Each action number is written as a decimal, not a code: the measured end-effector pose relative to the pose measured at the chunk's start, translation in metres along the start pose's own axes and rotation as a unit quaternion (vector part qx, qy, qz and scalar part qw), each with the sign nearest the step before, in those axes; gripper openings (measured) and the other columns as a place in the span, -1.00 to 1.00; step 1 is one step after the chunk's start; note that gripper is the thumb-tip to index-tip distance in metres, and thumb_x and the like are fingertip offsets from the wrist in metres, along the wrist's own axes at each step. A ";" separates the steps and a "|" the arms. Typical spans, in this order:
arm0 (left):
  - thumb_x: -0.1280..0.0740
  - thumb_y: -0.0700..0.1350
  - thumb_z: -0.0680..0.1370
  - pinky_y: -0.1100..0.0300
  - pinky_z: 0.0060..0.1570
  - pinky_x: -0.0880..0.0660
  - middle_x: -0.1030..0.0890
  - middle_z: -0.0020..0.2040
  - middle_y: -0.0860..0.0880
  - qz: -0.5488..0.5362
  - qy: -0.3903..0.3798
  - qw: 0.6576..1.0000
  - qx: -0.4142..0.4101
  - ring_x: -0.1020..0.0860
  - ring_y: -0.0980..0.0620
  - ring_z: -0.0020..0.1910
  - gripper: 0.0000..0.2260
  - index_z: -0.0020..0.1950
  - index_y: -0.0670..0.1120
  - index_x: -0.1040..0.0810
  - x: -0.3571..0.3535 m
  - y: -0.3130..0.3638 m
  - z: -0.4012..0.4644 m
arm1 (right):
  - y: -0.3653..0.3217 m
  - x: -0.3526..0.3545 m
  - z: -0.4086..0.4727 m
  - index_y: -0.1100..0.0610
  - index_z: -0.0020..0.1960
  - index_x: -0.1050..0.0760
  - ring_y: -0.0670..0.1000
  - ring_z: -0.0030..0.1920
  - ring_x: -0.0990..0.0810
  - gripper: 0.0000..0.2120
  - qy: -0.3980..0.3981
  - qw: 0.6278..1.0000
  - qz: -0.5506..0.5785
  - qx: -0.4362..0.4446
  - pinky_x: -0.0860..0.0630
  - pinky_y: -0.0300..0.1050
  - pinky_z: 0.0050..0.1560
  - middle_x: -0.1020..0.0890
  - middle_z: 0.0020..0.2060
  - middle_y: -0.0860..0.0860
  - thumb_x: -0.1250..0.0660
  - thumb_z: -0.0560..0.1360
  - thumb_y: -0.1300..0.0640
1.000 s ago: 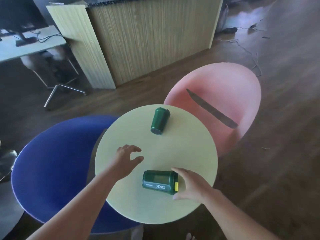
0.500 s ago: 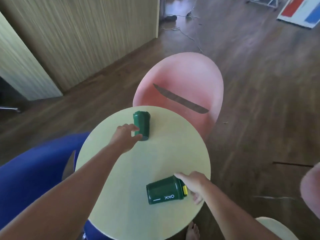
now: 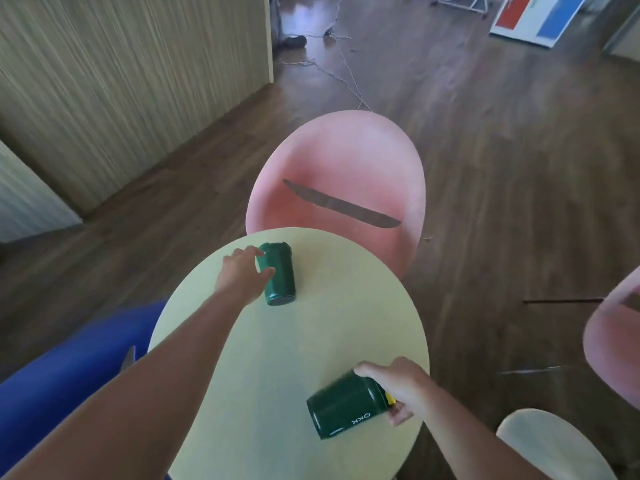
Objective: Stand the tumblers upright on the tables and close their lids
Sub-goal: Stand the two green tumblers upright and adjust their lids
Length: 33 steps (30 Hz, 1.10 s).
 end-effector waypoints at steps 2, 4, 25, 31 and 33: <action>-0.37 0.08 0.56 -0.06 0.14 -0.50 -0.53 0.30 -0.10 0.003 -0.005 1.000 0.002 -0.41 -0.14 0.32 -0.56 0.41 0.01 -0.47 -0.002 0.000 0.004 | -0.018 0.010 -0.008 0.19 -0.09 -0.56 0.11 -0.28 -0.75 -0.42 0.023 0.998 -0.021 0.049 -0.67 -0.11 -0.32 -0.67 -0.16 0.09 -0.45 0.24 -0.31; -0.37 0.07 0.55 -0.05 0.13 -0.49 -0.52 0.31 -0.12 0.004 -0.008 1.000 0.003 -0.41 -0.15 0.33 -0.55 0.42 0.00 -0.46 -0.005 0.001 0.007 | -0.046 0.027 -0.017 0.17 -0.05 -0.56 0.04 -0.19 -0.70 -0.42 0.080 0.986 -0.069 0.128 -0.66 -0.05 -0.29 -0.66 -0.14 0.05 -0.44 0.22 -0.32; -0.32 0.11 0.58 -0.10 0.21 -0.46 -0.41 0.41 -0.20 0.026 -0.027 0.999 0.024 -0.34 -0.22 0.39 -0.43 0.57 0.06 -0.30 -0.012 0.011 0.018 | -0.142 0.038 -0.033 0.00 0.53 -0.22 0.01 0.35 -0.39 -0.12 0.170 0.831 -0.330 0.414 -0.48 -0.06 0.22 -0.30 0.43 -0.11 -0.53 0.30 -0.06; -0.33 0.38 0.44 -0.11 0.14 -0.54 -0.49 0.29 -0.25 0.000 -0.035 0.992 0.117 -0.47 -0.30 0.25 -0.20 0.54 -0.02 -0.25 -0.022 0.007 0.037 | -0.141 0.035 -0.032 0.01 0.54 -0.20 0.01 0.35 -0.37 -0.12 0.185 0.821 -0.344 0.417 -0.49 -0.08 0.19 -0.27 0.45 -0.11 -0.51 0.32 -0.04; -0.31 0.45 0.39 -0.11 0.11 -0.56 -0.53 0.24 -0.24 -0.004 -0.034 0.989 0.141 -0.52 -0.30 0.20 -0.11 0.54 -0.06 -0.21 -0.026 0.005 0.044 | -0.141 0.034 -0.032 0.01 0.53 -0.20 0.01 0.35 -0.37 -0.12 0.188 0.819 -0.343 0.419 -0.49 -0.07 0.20 -0.28 0.44 -0.11 -0.50 0.31 -0.04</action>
Point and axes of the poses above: each hand's wrist, its own z-axis towards the middle knuckle, its own x-axis out of the back of the hand, y = z × x, the point moved 10 cm from there along z, towards the middle knuckle
